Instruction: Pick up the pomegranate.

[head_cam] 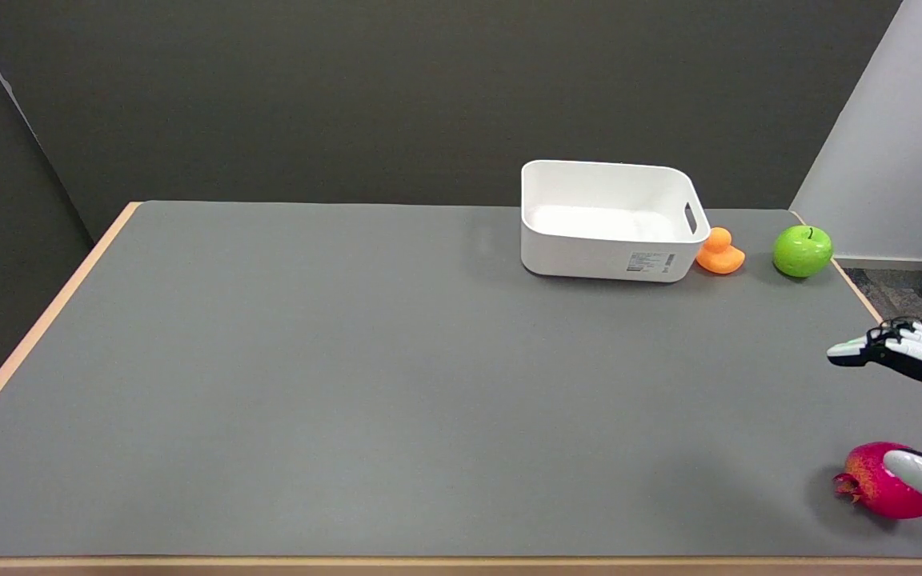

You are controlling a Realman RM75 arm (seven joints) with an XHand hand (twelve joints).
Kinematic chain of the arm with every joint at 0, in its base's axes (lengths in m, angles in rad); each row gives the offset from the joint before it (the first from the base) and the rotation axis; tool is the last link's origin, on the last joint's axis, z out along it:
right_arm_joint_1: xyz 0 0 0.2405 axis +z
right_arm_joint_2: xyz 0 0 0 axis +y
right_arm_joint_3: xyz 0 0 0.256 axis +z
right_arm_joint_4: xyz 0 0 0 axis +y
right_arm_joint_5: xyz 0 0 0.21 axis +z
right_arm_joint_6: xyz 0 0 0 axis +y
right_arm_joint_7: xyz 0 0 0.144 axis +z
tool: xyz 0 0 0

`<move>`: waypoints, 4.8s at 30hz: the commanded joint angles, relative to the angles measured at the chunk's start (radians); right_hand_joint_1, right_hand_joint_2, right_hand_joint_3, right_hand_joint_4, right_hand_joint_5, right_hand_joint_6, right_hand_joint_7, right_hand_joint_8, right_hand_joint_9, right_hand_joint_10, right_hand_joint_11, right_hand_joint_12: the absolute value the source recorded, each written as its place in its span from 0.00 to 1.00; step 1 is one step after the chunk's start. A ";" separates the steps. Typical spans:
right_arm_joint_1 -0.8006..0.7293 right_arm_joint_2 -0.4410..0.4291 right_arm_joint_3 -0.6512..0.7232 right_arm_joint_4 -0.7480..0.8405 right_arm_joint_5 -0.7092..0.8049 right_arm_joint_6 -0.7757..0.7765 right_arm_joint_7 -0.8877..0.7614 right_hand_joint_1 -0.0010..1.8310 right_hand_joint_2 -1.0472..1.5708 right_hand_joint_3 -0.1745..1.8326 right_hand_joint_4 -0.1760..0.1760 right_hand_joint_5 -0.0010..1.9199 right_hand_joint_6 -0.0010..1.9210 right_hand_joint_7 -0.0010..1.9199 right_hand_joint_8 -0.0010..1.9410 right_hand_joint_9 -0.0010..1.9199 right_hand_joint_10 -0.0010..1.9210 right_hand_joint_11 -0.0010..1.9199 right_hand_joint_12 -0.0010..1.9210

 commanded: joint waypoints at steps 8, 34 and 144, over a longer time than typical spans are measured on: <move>0.043 -0.009 -0.097 -0.177 -0.020 0.036 -0.030 0.24 0.63 0.53 0.60 0.16 0.30 0.21 0.24 0.13 0.43 0.05 0.69; 0.093 0.055 -0.096 -0.304 -0.074 -0.022 -0.126 0.25 0.63 0.53 0.61 0.17 0.31 0.22 0.25 0.13 0.44 0.05 0.69; 0.391 0.135 -0.114 -0.513 -0.026 0.158 -0.163 0.73 0.83 0.19 0.05 0.32 0.81 0.46 0.66 0.37 0.75 0.29 0.81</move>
